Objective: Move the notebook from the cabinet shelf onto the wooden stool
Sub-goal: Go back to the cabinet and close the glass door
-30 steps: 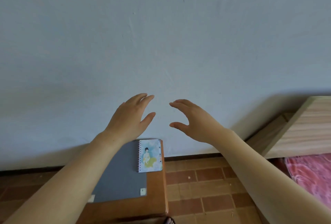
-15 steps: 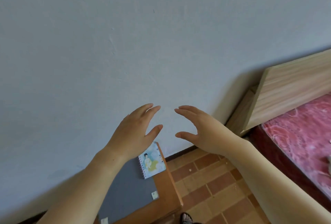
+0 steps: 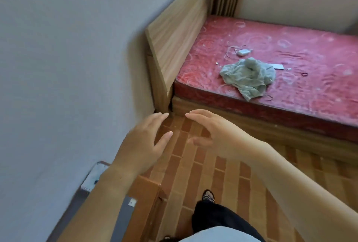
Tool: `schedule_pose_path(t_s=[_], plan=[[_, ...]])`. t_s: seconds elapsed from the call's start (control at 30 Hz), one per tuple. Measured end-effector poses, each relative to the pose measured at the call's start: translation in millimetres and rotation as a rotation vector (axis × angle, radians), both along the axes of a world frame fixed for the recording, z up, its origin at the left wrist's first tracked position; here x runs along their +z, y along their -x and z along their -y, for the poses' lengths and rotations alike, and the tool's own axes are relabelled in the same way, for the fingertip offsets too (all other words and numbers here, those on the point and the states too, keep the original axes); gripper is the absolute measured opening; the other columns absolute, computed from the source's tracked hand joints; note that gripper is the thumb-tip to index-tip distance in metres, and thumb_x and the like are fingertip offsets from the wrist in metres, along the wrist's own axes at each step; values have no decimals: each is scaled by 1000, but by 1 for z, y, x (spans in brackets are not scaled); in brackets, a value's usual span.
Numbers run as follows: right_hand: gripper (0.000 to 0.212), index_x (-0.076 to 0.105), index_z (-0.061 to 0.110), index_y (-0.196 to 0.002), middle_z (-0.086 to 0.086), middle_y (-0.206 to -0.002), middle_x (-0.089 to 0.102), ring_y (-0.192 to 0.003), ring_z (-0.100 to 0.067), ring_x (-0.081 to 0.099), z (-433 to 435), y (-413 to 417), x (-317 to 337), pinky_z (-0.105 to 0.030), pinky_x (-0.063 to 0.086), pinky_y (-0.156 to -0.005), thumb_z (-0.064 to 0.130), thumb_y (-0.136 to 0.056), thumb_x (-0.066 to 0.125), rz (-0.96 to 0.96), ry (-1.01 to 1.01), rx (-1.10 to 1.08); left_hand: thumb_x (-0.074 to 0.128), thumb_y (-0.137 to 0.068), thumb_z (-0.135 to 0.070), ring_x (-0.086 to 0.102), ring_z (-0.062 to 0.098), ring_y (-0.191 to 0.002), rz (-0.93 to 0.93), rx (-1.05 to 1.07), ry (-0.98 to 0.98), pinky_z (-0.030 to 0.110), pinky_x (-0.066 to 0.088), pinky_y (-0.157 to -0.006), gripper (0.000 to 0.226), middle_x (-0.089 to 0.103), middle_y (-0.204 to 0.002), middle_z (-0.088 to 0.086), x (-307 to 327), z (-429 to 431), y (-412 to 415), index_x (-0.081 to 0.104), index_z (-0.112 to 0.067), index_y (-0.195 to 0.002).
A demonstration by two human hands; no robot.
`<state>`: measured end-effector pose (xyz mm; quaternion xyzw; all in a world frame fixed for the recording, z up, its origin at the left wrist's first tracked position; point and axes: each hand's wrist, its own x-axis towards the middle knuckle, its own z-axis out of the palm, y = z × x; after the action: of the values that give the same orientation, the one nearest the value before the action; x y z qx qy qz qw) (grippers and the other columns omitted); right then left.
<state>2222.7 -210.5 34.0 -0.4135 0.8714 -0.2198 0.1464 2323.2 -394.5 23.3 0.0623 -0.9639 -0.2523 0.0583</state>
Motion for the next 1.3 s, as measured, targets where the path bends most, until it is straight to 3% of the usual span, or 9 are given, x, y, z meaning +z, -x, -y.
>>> schedule_pose_path(t_s=[0.2,0.3,0.47,0.67,0.8,0.97,1.13,1.3], plan=[[63,32,26,-139,9,-144,35,-127,-10,39,-118,-6,9,-30,37,-104,45,-85,57,-34,95,-345,45,-90,-45,40,9,-128,-36,-332,-7,28,33,-106,50,47,-138,-4,10,-89,63,44,-22,-134],[62,32,25,-139,9,-143,36,-123,-10,41,-176,-8,7,-26,38,-101,43,-86,57,-35,106,-465,42,-86,-48,39,10,-129,-33,-489,2,33,33,-108,56,45,-140,-4,13,-147,95,42,-22,-136],[63,33,24,-139,7,-143,37,-125,-12,41,-291,-8,5,-29,39,-102,41,-85,59,-46,68,-681,47,-89,-42,39,9,-129,-29,-703,8,25,32,-105,52,41,-142,-7,12,-274,144,38,-27,-137],[64,29,29,-140,11,-146,33,-131,-7,32,-445,-10,10,-20,28,-102,46,-85,56,-78,-25,-926,43,-88,-47,41,9,-127,-34,-920,-32,23,34,-100,51,41,-142,-9,7,-438,185,39,-30,-136],[63,30,31,-138,12,-144,35,-131,-6,34,-529,-22,14,-28,34,-107,49,-84,55,-96,-18,-1094,34,-86,-60,46,12,-123,-55,-1102,-27,32,43,-97,58,43,-139,-8,6,-537,202,40,-30,-135],[62,30,33,-139,13,-145,33,-131,-5,32,-606,-41,19,-32,33,-108,49,-84,55,-83,6,-1267,31,-87,-56,44,10,-123,-67,-1282,-2,31,43,-96,54,39,-142,-11,10,-637,211,35,-35,-137],[63,27,38,-138,16,-147,30,-132,-5,29,-659,-47,10,-37,32,-109,49,-84,56,-44,31,-1434,42,-91,-44,47,6,-118,-12,-1444,13,32,45,-95,48,33,-145,-13,3,-709,228,32,-37,-138],[64,24,40,-139,17,-147,27,-133,-4,27,-721,-19,8,-34,29,-110,54,-83,53,-17,-18,-1503,40,-91,-49,48,4,-115,-9,-1514,-17,32,43,-97,50,33,-145,-15,-4,-786,269,32,-36,-138]])
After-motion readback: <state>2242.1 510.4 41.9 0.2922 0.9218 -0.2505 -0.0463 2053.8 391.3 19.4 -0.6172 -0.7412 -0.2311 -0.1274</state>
